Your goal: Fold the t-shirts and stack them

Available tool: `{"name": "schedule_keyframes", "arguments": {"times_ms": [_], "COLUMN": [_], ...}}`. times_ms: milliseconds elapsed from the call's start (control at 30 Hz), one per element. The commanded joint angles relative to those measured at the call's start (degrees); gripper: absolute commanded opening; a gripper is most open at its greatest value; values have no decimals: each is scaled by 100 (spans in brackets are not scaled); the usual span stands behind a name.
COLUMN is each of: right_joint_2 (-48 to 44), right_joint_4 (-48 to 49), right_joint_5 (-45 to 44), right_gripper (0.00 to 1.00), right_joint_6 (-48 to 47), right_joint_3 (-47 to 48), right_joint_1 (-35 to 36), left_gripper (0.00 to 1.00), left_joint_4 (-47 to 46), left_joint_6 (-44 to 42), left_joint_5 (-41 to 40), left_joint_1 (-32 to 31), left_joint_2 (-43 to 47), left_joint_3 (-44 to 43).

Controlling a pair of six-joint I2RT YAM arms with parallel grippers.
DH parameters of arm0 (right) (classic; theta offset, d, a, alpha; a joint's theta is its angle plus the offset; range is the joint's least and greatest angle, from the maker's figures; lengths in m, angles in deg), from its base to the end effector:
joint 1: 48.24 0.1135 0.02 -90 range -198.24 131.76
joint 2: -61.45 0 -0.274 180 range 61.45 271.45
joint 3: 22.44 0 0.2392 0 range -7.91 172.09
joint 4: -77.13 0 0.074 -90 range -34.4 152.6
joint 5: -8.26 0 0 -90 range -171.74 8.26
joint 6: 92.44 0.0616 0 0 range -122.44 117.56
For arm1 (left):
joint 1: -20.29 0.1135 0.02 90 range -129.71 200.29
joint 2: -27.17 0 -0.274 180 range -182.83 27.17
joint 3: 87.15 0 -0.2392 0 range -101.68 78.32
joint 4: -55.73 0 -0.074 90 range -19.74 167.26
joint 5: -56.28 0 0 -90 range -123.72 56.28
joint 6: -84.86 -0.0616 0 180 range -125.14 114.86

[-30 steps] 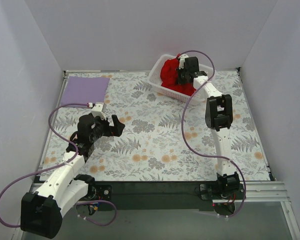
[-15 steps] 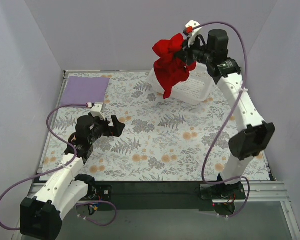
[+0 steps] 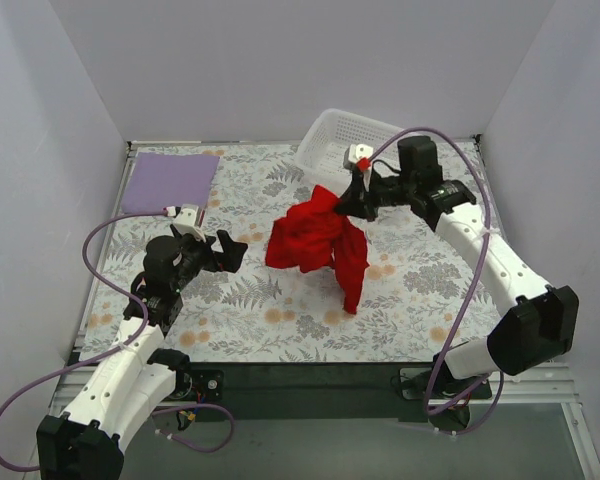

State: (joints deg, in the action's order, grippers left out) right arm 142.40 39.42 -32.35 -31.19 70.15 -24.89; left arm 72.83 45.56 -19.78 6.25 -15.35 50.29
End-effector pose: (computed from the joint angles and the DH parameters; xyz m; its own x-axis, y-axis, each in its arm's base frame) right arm 0.2694 0.1673 0.3822 0.0715 -0.3101 -0.9480 -0.9691 0.2032 -0.1396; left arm 0.1760 -0.0593 0.2596 -0.5354 -0.6403 -0.5508 0.0704 0.6161 -0.7846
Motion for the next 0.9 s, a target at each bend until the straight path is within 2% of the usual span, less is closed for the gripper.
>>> {"name": "schedule_keyframes", "arguments": {"times_ms": [0,33,67,133,233,267,300,367,400,467,633,733,867], "right_joint_2": [-281,-307,-369,-413,-466,-509,-518,-545,-536,-493,-221,402,1648], "right_joint_4": [68,77,112,339,568,708,727,814,824,824,342,25,-458], "right_joint_5": [300,239,3,-331,-1131,-1542,-1720,-1958,-2037,-2038,-1292,-1125,-1079], "right_gripper": [1,1,6,20,52,77,85,95,98,98,98,98,93], "right_joint_6": [-596,-762,-833,-930,-878,-860,-860,-843,-842,-860,-2124,-2214,-2222], "right_joint_3": [-561,-773,-949,-1450,-1750,-1777,-1777,-1716,-1698,-1610,-1435,-777,400], "right_joint_1": [353,415,546,617,618,618,600,530,373,214,-296,-515,-753], "left_gripper": [97,97,97,97,97,97,97,97,97,97,97,97,97], "left_joint_4": [-28,-28,-28,-28,-28,-28,-28,-28,-28,-28,-37,-63,-81], "left_joint_6": [-113,-113,-113,-113,-113,-113,-113,-113,-113,-113,-104,-95,-78], "left_joint_5": [-93,-93,-93,-84,-40,-31,-14,4,-5,13,92,136,189], "left_joint_1": [7,7,16,7,7,7,7,7,16,7,7,7,7], "left_joint_2": [25,16,16,16,-2,-19,-28,-28,-37,-28,-28,-28,-46], "left_joint_3": [-132,-124,-124,-124,-115,-124,-132,-132,-132,-132,-132,-124,-124]}}
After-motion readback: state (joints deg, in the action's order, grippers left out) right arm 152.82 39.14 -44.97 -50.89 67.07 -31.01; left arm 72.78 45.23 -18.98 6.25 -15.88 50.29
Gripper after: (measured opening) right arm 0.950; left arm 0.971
